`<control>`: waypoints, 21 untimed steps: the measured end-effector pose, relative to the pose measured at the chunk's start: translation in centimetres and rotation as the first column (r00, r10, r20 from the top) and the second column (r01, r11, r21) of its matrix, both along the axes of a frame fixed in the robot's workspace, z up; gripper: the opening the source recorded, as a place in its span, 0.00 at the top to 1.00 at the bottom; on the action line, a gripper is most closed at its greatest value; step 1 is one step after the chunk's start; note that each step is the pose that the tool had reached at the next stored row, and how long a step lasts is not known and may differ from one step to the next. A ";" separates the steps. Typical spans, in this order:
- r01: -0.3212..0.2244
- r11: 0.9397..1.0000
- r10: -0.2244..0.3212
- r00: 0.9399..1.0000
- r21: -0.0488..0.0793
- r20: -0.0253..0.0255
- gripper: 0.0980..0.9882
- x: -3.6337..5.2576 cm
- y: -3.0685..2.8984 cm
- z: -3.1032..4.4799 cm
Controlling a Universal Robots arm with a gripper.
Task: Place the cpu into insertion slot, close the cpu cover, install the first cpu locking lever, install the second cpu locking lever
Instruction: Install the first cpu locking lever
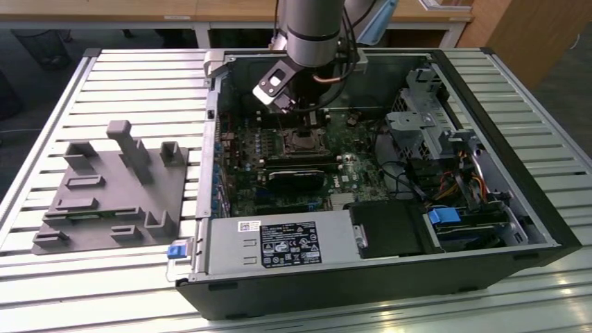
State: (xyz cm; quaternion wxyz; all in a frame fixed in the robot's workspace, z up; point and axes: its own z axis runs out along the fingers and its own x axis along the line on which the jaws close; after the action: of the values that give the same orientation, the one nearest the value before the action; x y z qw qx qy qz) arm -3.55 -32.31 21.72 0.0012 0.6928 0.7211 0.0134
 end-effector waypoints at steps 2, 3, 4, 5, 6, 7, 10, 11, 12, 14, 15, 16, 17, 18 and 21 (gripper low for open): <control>0.000 1.000 0.000 1.000 0.000 0.000 0.99 0.00 0.00 0.07; 0.000 1.000 0.000 1.000 0.000 0.000 0.99 0.00 0.00 0.11; 0.000 1.000 0.000 1.000 0.000 0.000 0.99 0.00 0.00 0.15; 0.000 1.000 0.000 1.000 0.000 0.000 0.99 0.00 0.00 0.16; 0.000 1.000 0.000 1.000 0.000 0.000 0.99 0.00 0.00 0.19; 0.000 1.000 0.000 1.000 0.000 0.000 0.99 0.00 0.00 0.22; 0.000 1.000 0.000 1.000 0.000 0.000 0.99 0.00 0.00 0.29; 0.000 1.000 0.000 1.000 0.000 0.000 0.99 0.00 0.00 0.36; 0.000 1.000 0.000 1.000 0.000 0.000 0.99 0.00 0.00 0.45; 0.000 1.000 0.000 1.000 0.000 0.000 0.99 0.00 0.00 0.49; 0.000 1.000 0.000 1.000 0.000 0.000 0.99 0.00 0.00 0.52; 0.000 1.000 0.000 1.000 0.000 0.000 0.99 0.00 0.00 0.55; 0.000 1.000 0.000 1.000 0.000 0.000 0.99 0.00 0.00 0.58; 0.000 1.000 0.000 1.000 0.000 0.000 0.99 0.00 0.00 0.61; 0.000 1.000 0.000 1.000 0.000 0.000 0.99 0.00 0.00 0.70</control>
State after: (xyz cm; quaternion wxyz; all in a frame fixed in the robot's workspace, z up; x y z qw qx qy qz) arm -3.55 -32.31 22.42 0.0011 0.6927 0.7211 0.0134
